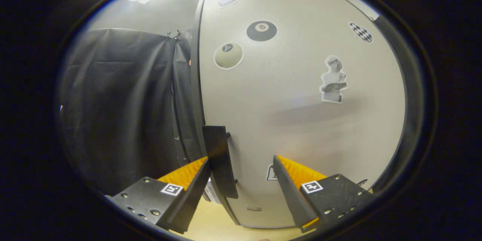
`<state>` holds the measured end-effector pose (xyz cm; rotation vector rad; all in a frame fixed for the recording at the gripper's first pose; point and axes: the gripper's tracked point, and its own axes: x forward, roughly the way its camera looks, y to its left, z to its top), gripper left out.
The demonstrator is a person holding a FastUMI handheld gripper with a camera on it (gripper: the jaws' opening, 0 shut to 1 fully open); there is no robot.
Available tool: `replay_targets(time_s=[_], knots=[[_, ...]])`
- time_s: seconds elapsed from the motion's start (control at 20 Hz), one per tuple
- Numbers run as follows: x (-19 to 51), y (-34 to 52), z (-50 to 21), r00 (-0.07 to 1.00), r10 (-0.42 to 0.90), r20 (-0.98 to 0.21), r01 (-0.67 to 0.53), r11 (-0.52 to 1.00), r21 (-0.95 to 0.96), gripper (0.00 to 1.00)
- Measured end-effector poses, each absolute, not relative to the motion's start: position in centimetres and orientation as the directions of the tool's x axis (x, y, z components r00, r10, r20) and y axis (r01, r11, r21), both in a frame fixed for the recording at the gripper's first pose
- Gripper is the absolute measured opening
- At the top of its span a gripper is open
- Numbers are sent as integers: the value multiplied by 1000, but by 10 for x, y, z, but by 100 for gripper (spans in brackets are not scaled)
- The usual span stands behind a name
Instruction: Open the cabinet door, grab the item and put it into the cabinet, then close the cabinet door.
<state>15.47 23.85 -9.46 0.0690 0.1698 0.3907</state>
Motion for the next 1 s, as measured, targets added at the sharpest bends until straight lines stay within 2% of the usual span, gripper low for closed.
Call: replay_targets(time_s=[1.0], knots=[[161, 231, -100, 907, 390, -161, -380, 921, 89, 97]])
